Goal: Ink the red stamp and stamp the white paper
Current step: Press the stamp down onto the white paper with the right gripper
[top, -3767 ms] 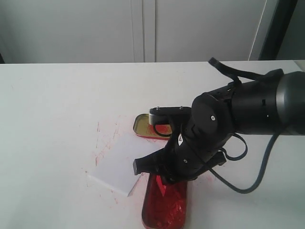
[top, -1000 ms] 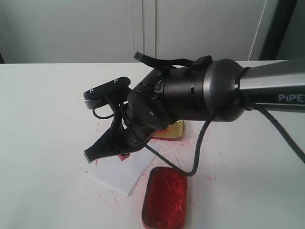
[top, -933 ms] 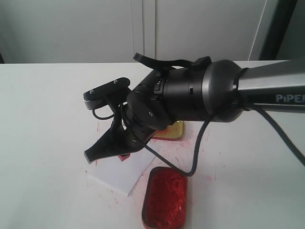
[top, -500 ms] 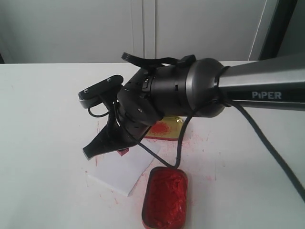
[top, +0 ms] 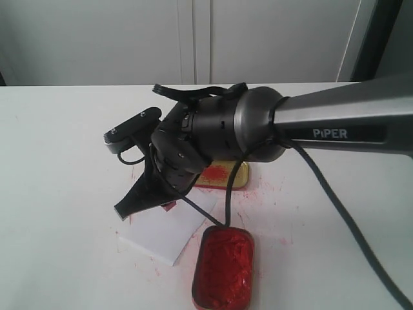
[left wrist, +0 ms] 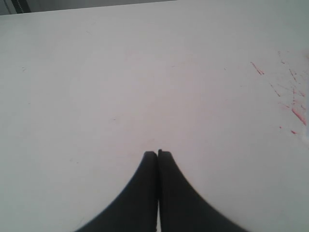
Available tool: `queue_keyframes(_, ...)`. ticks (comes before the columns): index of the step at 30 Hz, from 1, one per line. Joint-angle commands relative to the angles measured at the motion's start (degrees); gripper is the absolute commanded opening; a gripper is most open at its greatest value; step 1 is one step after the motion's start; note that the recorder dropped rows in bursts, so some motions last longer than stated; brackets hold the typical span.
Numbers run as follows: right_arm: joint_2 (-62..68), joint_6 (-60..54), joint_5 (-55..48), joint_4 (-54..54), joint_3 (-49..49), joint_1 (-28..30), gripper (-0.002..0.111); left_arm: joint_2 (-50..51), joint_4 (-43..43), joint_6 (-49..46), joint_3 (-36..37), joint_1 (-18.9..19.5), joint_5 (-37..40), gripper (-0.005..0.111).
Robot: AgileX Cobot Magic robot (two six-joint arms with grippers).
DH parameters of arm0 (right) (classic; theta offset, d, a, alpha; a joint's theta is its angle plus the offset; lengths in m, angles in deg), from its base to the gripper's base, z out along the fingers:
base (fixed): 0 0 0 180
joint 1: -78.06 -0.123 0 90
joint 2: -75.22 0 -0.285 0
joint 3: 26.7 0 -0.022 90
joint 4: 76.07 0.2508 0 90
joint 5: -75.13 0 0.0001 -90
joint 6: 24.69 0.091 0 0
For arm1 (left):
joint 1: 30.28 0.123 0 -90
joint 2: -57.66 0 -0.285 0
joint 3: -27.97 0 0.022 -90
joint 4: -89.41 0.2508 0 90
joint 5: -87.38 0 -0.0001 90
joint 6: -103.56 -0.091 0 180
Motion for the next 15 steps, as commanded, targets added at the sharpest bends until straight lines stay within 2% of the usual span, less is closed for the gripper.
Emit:
queue_keyframes(1, 1.2, -0.29, -0.08, -0.62, -0.3, -0.08, 0.0, -0.25, 0.02, 0.14, 0.25, 0.07, -0.18, 0.0)
queue_keyframes(10, 1.84, -0.29, -2.41, -0.62, -1.48, -0.08, 0.0, -0.25, 0.02, 0.14, 0.25, 0.07, -0.18, 0.0)
queue_keyframes(15, 6.65, -0.29, -3.27, -0.41, -1.25, -0.08, 0.0, -0.25, 0.02, 0.14, 0.25, 0.07, -0.18, 0.0)
